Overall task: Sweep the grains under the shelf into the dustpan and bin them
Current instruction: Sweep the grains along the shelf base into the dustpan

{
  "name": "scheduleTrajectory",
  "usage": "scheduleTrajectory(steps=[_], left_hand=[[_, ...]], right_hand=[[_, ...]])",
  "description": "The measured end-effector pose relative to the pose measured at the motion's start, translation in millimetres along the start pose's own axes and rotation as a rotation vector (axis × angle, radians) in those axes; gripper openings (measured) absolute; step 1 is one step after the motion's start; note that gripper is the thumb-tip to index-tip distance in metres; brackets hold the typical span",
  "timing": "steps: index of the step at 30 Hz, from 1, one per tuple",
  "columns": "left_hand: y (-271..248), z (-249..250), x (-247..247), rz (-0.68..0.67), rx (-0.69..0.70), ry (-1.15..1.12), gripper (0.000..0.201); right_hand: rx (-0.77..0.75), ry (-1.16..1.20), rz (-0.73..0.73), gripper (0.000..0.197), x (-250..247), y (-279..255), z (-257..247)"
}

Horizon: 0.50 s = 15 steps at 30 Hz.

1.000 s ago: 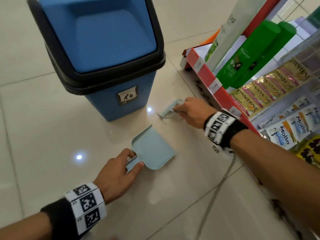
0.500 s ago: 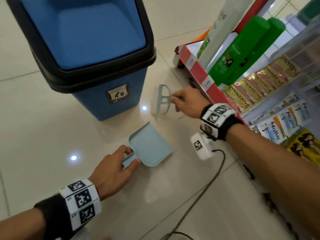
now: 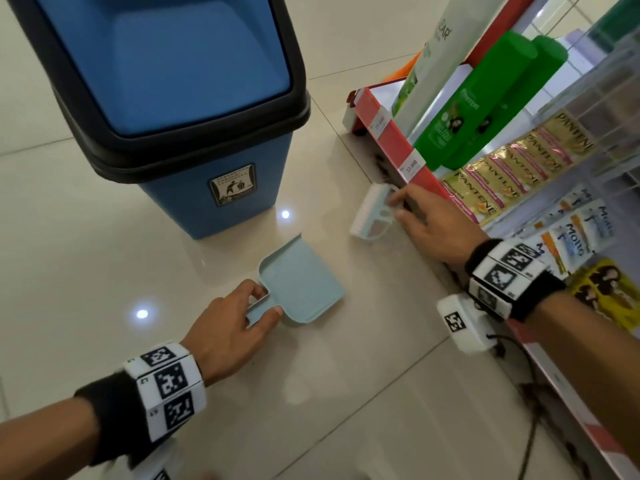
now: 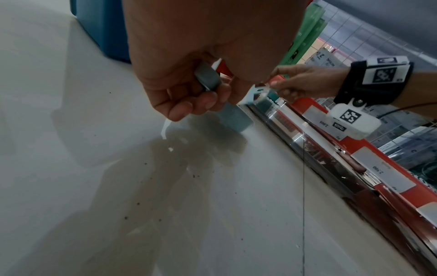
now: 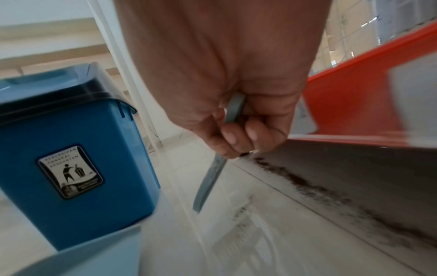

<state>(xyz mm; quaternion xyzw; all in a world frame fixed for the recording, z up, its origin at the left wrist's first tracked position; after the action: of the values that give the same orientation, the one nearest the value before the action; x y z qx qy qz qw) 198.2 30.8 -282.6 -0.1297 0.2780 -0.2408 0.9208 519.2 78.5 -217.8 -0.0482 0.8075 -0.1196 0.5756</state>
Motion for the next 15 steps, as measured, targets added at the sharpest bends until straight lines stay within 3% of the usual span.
scheduleTrajectory(steps=[2,7,11,15], left_hand=[[3.7,1.0,1.6,-0.007,-0.002,0.004,0.029],[13.2,4.1,4.3,-0.015,-0.004,0.017,0.03],[17.4,7.6,2.4,-0.011,-0.004,-0.001,0.029],[22.0,9.0,3.2,-0.025,0.004,-0.003,0.029]], right_hand=[[-0.043,0.014,0.013,0.023,2.5,16.9,-15.2],[-0.001,-0.132,-0.139,0.038,20.7,43.6,-39.0],[-0.039,-0.392,-0.189,0.031,23.9,13.4,-22.0],[0.042,-0.548,-0.291,0.032,9.9,-27.2,7.3]])
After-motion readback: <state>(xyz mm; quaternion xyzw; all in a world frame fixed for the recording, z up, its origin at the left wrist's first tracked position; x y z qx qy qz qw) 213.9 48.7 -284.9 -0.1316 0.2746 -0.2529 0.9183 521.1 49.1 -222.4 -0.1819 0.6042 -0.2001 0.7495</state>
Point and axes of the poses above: each hand's wrist, its own y-axis towards the middle knuckle, its own x-axis out of the palm, z = x × y, the point moved 2 cm from there along y, towards the middle knuckle, and after that the axes turned 11 degrees about -y, right-handed, at the moved point
